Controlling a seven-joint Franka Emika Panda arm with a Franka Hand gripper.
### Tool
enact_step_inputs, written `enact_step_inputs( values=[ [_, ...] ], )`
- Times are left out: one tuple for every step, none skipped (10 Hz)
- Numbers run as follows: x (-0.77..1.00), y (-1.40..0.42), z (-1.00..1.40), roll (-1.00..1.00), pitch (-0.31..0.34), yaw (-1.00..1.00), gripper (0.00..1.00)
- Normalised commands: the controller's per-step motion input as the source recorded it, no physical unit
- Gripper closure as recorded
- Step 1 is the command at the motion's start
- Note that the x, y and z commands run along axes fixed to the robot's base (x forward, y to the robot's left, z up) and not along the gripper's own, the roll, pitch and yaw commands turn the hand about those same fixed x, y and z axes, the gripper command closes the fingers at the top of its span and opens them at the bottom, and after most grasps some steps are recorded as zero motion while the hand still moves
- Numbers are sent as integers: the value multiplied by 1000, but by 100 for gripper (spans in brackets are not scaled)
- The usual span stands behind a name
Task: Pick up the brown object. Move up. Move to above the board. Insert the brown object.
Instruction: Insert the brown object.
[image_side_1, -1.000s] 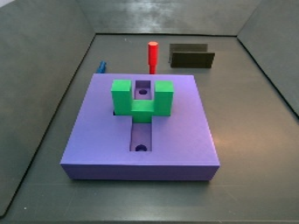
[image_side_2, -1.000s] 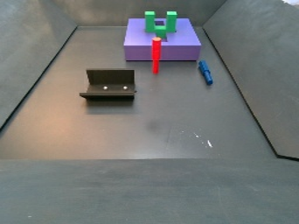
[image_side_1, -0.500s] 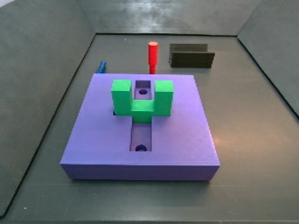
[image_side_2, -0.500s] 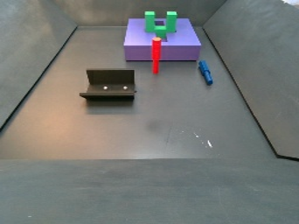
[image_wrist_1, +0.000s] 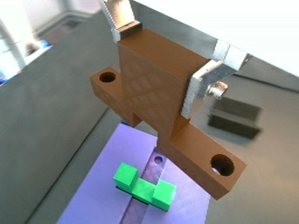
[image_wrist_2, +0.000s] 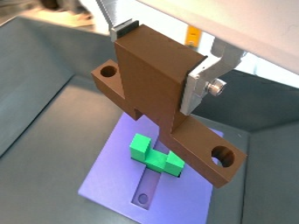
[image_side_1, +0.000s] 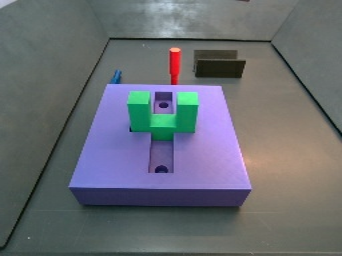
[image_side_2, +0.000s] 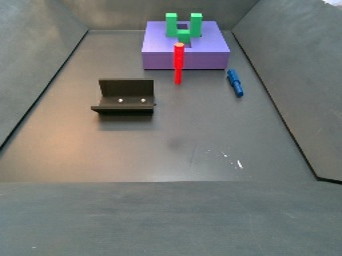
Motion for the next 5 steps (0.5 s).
enact_step_inputs(
  values=[
    [0,-6,0,-120,-101,-1000,100],
    [0,-6,0,-120,-101,-1000,100],
    [0,-6,0,-120,-101,-1000,100],
    [0,-6,0,-120,-103,-1000,100],
    [0,-6,0,-121,-104,-1000,100]
  ],
)
